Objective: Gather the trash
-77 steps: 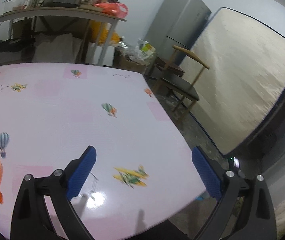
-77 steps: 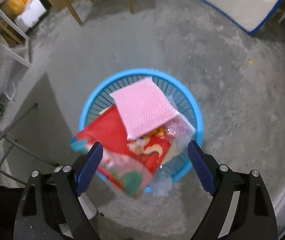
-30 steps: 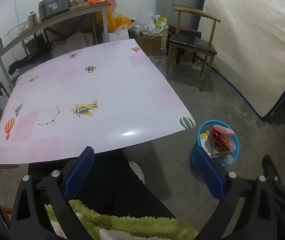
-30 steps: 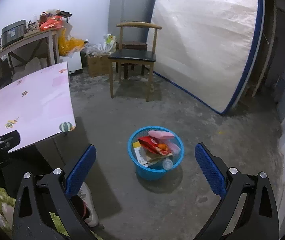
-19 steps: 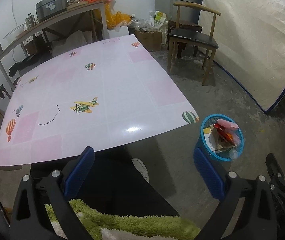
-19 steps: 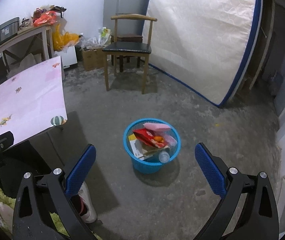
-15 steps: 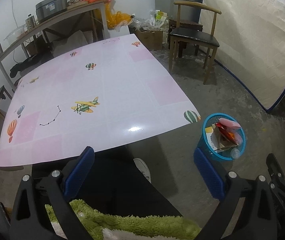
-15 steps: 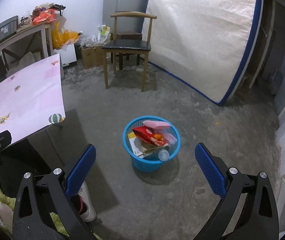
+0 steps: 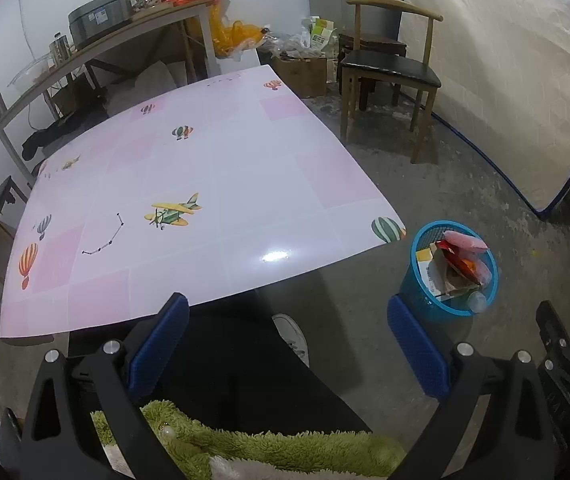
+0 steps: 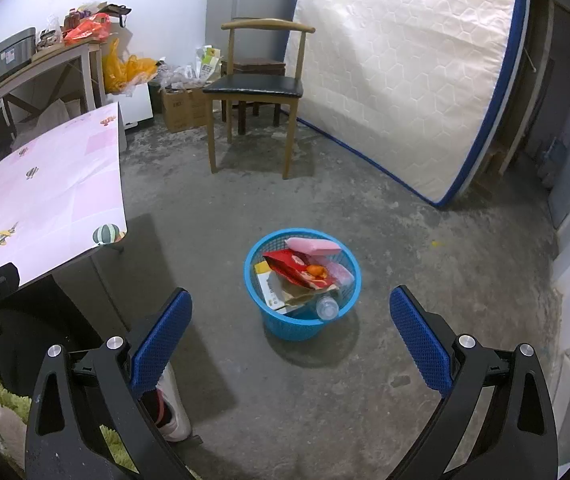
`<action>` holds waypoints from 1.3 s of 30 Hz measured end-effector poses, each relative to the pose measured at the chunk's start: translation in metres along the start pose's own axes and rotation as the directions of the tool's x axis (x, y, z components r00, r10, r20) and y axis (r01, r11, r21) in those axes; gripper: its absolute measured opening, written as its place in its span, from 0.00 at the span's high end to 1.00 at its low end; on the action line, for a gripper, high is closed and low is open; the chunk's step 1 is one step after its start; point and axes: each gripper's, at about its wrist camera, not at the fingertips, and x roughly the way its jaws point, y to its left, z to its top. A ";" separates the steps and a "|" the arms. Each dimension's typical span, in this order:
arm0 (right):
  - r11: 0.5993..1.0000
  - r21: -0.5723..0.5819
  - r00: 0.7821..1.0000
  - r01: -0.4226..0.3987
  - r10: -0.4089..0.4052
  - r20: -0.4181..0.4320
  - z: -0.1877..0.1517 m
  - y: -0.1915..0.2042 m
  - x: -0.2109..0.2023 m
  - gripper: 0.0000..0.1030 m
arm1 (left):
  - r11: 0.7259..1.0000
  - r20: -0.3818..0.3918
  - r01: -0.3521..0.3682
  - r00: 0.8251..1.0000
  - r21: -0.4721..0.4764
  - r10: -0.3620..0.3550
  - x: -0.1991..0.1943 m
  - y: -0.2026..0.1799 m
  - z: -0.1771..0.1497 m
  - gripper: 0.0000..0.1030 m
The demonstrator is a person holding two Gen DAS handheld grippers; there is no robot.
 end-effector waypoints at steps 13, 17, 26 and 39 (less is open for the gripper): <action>1.000 -0.004 1.000 0.001 -0.001 0.002 0.000 -0.001 0.001 0.07 | 1.000 -0.001 -0.001 1.000 0.008 0.001 0.000 0.000 0.000 0.05; 1.000 -0.008 1.000 0.002 -0.002 0.006 0.001 -0.003 0.001 0.07 | 1.000 -0.003 -0.001 1.000 0.009 0.001 0.000 0.000 0.000 0.05; 1.000 -0.010 1.000 0.003 -0.003 0.008 0.002 -0.003 0.001 0.07 | 1.000 -0.009 0.006 1.000 0.012 -0.006 0.002 -0.002 -0.001 0.05; 1.000 -0.014 1.000 0.004 -0.003 0.013 0.006 -0.006 0.000 0.07 | 1.000 -0.012 0.007 1.000 0.012 -0.007 0.002 -0.003 -0.002 0.05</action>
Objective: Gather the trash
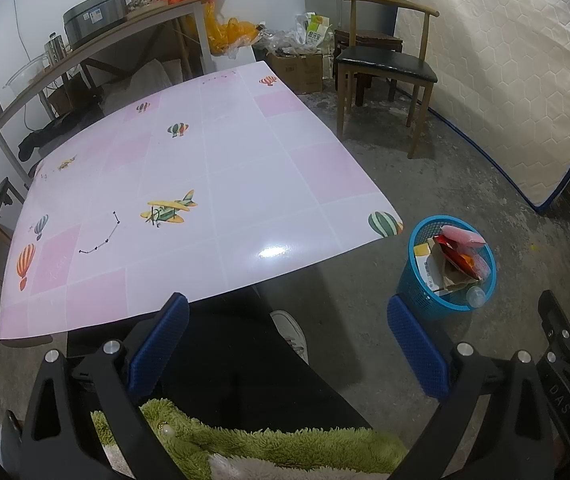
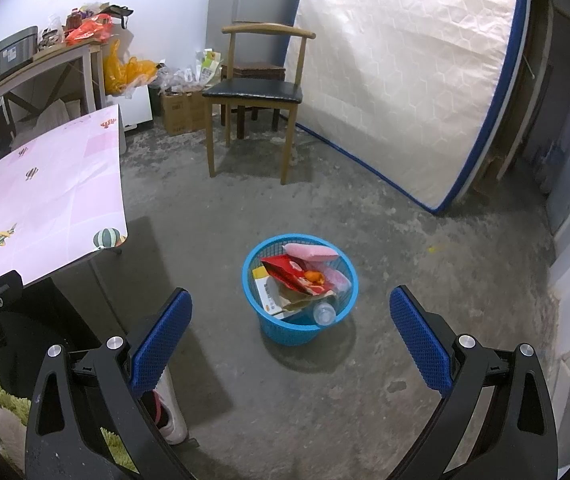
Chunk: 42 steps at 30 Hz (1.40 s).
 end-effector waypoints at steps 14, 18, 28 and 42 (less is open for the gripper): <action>1.000 -0.004 1.000 0.001 -0.001 0.003 0.001 0.000 0.001 0.07 | 1.000 -0.001 0.001 1.000 0.001 -0.001 0.000 0.000 -0.002 0.05; 1.000 -0.006 1.000 0.000 0.000 0.004 0.004 -0.001 0.000 0.07 | 1.000 -0.001 0.002 1.000 0.001 -0.002 0.000 -0.001 -0.002 0.05; 1.000 -0.009 1.000 0.000 0.000 0.007 0.008 -0.004 0.001 0.07 | 1.000 -0.003 0.002 1.000 0.001 -0.002 0.000 -0.001 -0.002 0.05; 1.000 -0.013 1.000 -0.003 0.003 0.012 0.015 -0.005 0.002 0.07 | 1.000 -0.004 0.005 1.000 0.003 -0.005 0.001 -0.002 -0.004 0.05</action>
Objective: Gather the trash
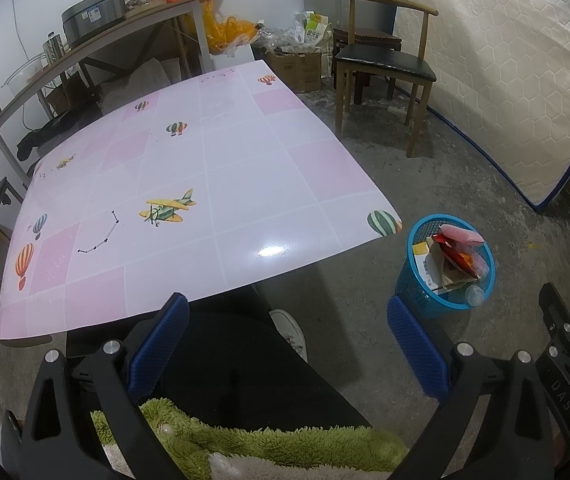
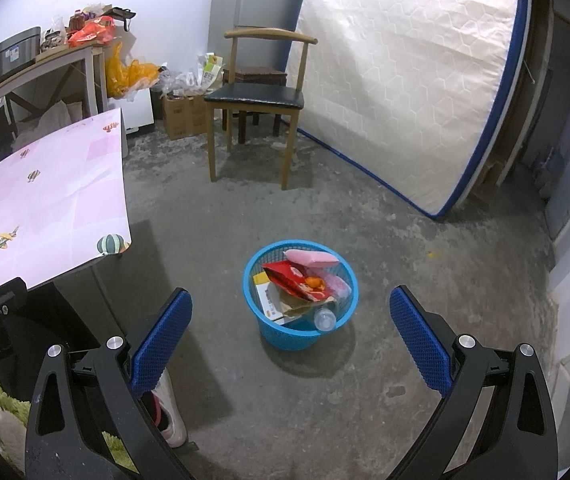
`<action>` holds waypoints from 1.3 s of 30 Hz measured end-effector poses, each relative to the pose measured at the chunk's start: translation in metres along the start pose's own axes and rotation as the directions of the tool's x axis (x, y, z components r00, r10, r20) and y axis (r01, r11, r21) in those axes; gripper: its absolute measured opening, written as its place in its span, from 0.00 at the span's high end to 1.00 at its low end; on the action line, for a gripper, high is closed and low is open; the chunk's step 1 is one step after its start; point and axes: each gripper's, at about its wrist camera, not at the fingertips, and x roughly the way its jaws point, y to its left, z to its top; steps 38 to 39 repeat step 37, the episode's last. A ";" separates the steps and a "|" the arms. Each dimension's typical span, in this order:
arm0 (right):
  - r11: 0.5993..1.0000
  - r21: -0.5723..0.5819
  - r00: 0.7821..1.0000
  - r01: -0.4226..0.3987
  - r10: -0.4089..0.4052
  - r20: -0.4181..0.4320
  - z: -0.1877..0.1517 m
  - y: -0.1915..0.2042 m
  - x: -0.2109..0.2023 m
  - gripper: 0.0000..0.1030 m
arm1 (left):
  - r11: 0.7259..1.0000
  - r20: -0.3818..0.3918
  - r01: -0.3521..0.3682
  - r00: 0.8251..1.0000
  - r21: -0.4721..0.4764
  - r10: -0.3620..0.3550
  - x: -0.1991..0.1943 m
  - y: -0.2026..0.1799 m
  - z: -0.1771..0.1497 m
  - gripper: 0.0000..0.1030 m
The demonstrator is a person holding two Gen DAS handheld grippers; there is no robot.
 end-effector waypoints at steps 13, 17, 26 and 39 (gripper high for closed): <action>1.000 -0.002 1.000 0.000 0.000 0.002 0.003 0.003 0.001 0.07 | 1.000 -0.002 0.001 1.000 -0.001 -0.001 0.000 0.000 0.000 0.05; 1.000 -0.002 1.000 0.001 -0.001 0.003 0.000 0.004 0.000 0.07 | 1.000 -0.001 0.001 1.000 -0.001 -0.001 0.000 0.000 0.000 0.05; 1.000 -0.001 1.000 0.002 -0.002 0.003 0.001 0.004 0.000 0.07 | 1.000 -0.002 0.003 1.000 0.000 -0.003 0.000 0.001 0.000 0.05; 1.000 -0.003 1.000 0.002 -0.002 0.003 -0.001 0.004 -0.001 0.07 | 1.000 -0.011 0.013 1.000 0.000 -0.013 -0.001 0.001 0.002 0.05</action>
